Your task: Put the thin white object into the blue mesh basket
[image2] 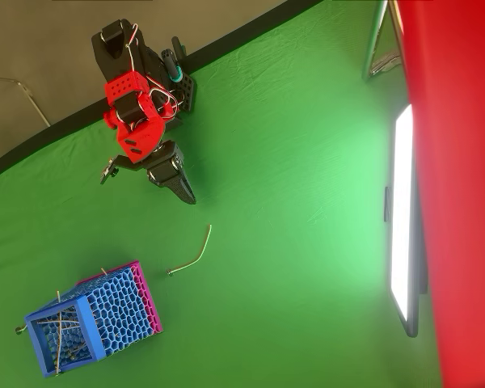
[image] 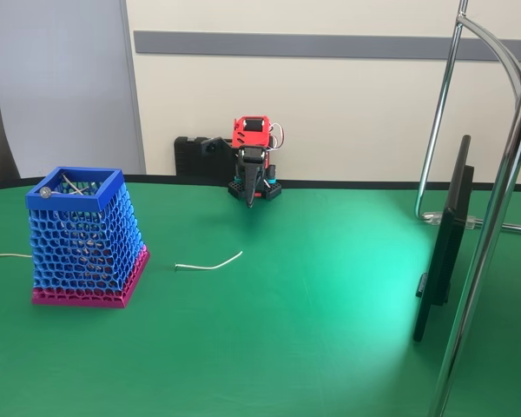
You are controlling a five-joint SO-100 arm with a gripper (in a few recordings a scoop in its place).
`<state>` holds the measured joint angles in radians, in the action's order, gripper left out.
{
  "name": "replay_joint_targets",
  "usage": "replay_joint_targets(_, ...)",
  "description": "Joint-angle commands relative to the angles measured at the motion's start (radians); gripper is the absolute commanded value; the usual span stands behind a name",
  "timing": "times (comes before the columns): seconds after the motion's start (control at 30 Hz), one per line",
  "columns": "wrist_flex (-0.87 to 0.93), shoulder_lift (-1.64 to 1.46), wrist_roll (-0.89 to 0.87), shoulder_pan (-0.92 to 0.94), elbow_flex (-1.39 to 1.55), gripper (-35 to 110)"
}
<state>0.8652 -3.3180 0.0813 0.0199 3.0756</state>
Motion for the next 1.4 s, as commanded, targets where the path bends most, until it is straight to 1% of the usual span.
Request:
replay_joint_targets(0.0,0.0,-0.008,0.021,0.011,0.008,1)
replay_joint_targets(1.23,0.0,-0.008,0.015,0.012,0.008,1)
replay_joint_targets(1.37,-0.002,0.031,0.017,0.014,-0.011,1)
